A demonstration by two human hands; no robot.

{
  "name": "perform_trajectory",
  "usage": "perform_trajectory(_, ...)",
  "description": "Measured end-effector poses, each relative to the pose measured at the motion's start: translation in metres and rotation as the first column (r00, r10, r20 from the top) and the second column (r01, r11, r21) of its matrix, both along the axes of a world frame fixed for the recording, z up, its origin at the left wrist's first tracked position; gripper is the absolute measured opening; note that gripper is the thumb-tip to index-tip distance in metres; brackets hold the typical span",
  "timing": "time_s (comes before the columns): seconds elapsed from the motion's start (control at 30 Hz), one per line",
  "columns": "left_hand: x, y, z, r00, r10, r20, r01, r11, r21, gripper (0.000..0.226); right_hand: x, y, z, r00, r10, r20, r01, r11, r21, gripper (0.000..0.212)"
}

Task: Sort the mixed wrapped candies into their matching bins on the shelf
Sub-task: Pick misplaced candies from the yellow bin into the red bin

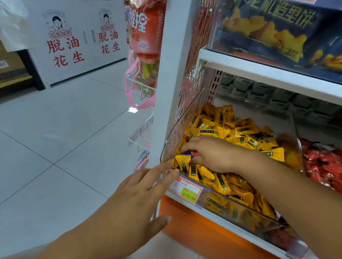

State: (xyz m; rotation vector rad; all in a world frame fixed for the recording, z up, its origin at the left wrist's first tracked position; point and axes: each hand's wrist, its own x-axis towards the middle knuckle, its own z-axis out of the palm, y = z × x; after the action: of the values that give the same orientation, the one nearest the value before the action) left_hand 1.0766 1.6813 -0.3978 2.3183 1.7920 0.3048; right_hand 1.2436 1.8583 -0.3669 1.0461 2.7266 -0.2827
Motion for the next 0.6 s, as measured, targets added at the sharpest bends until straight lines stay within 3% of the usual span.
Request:
perform_trajectory(0.07, 0.0, 0.0, 0.0, 1.0, 0.001, -0.002, -0.001, 1.0, 0.002, 0.078, 0.003, -0.001, -0.004, 0.999, -0.032, -0.031, 0.033, 0.999, 0.002, 0.034)
perform_trajectory(0.13, 0.001, 0.001, -0.002, 1.0, -0.004, -0.017, 0.004, 0.999, 0.044, 0.079, 0.01, -0.002, -0.006, 0.984, -0.084, -0.158, 0.08, 0.996, -0.03, 0.026)
perform_trajectory(0.27, 0.0, 0.001, -0.006, 1.0, 0.012, 0.01, -0.013, 0.994, 0.106, 0.072, 0.028, -0.014, 0.008, 0.873, -0.233, -0.429, 0.189, 0.972, -0.143, 0.019)
perform_trajectory(0.43, 0.017, 0.015, 0.009, 0.985, 0.048, 0.164, -0.087, 0.968, 0.236, 0.057, 0.052, -0.043, 0.034, 0.714, -0.397, -0.576, 0.24, 0.912, -0.332, 0.012)
perform_trajectory(0.6, 0.048, 0.034, 0.032, 0.916, 0.073, 0.395, -0.17, 0.961, 0.216, 0.054, 0.064, -0.07, 0.04, 0.636, -0.449, -0.628, 0.168, 0.874, -0.456, 0.012)
